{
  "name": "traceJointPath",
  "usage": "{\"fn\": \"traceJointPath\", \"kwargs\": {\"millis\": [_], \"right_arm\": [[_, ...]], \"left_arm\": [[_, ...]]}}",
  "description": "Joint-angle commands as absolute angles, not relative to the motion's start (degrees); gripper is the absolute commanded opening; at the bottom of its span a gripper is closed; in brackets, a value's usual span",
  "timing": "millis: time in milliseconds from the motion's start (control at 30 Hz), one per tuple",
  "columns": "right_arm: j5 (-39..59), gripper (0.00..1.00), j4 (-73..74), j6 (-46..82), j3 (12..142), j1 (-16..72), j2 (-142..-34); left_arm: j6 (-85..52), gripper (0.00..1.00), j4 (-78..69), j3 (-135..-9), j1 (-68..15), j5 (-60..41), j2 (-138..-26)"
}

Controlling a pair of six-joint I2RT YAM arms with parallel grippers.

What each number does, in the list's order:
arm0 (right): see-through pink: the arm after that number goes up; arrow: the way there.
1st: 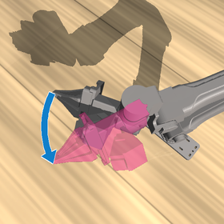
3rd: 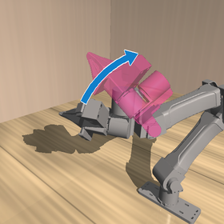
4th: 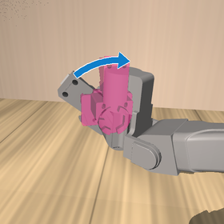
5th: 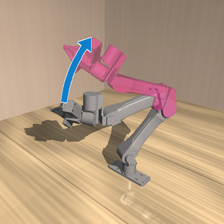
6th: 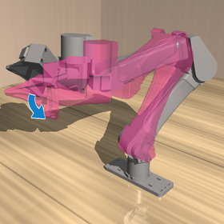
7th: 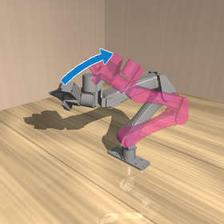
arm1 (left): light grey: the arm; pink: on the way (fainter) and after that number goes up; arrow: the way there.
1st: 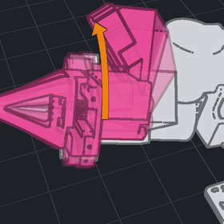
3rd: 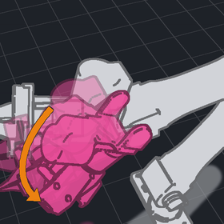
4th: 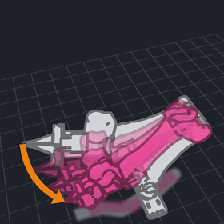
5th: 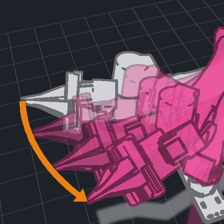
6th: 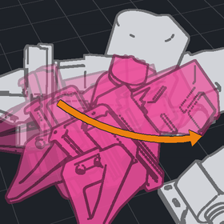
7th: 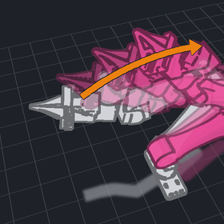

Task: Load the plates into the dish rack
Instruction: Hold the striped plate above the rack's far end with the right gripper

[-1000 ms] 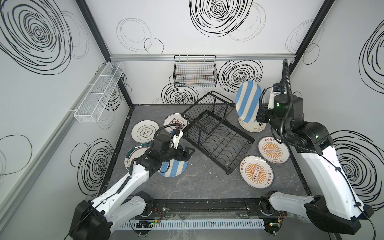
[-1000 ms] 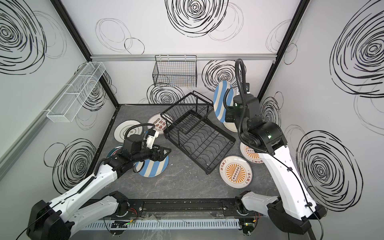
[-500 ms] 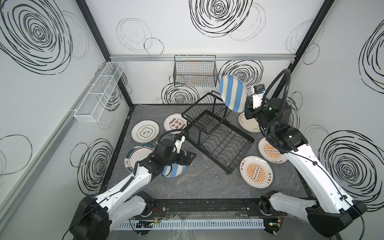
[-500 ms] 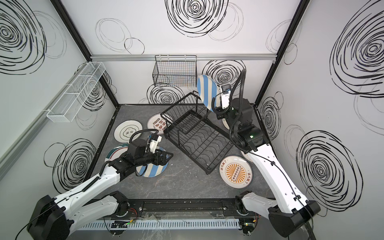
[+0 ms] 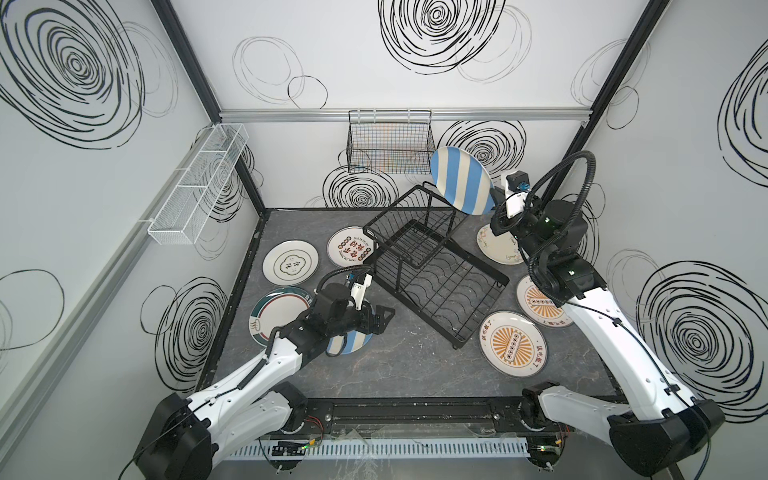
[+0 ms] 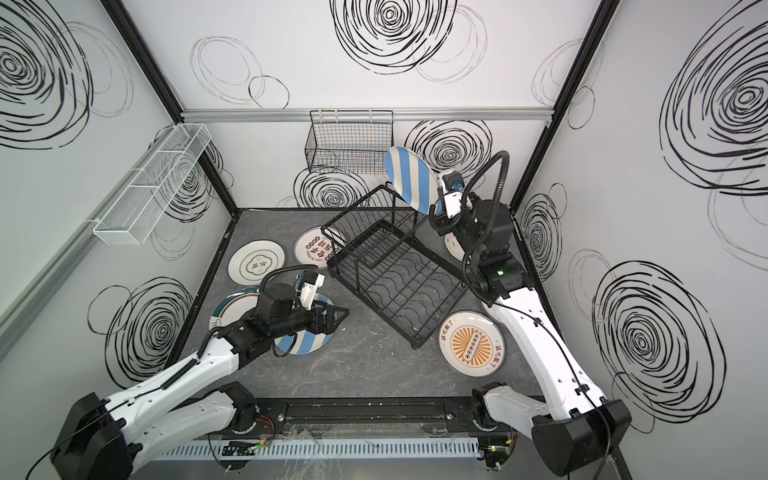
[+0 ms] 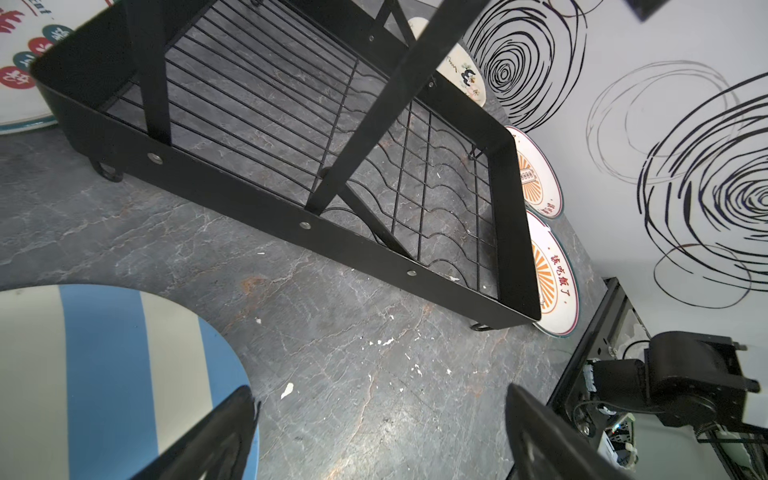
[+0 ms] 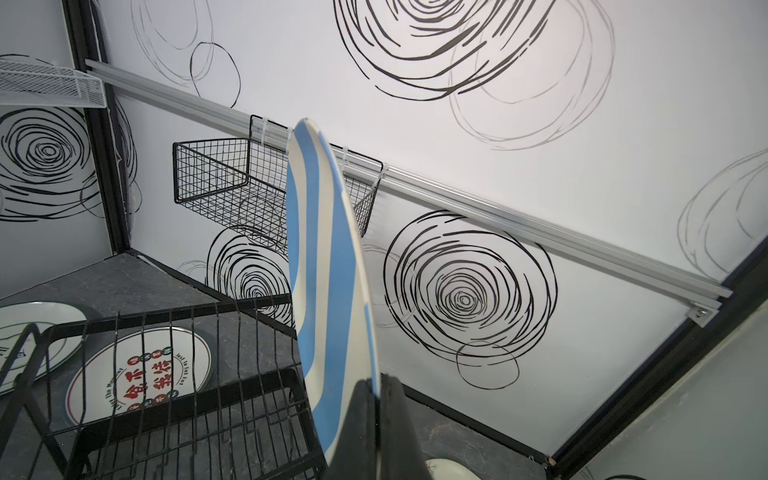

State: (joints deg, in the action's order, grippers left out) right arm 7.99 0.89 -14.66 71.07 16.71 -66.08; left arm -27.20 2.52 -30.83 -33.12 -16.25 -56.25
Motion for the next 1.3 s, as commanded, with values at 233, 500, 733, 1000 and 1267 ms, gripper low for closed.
{"fn": "traceJointPath", "kwargs": {"millis": [233, 500, 733, 1000, 1267], "right_arm": [[16.89, 0.0, 6.85, -17.54, 71.22, 13.99, -69.29], [16.89, 0.0, 8.35, -18.74, 70.72, 13.18, -72.47], [13.99, 0.0, 10.65, -19.02, 69.39, 12.91, -72.68], [12.51, 0.0, 11.22, -18.57, 70.04, 12.72, -73.59], [10.62, 0.0, 13.09, -14.43, 70.89, 12.81, -73.15]], "left_arm": [[-27.8, 0.96, 1.25, -31.12, -33.42, -14.07, -56.44], [-28.06, 0.96, 1.9, -30.54, -32.72, -13.36, -55.66], [-28.28, 0.96, 2.21, -30.23, -31.93, -13.04, -54.76], [-27.78, 0.96, 2.79, -29.95, -31.12, -13.41, -54.36], [-27.69, 0.96, 3.07, -29.66, -31.29, -12.74, -53.76]]}}
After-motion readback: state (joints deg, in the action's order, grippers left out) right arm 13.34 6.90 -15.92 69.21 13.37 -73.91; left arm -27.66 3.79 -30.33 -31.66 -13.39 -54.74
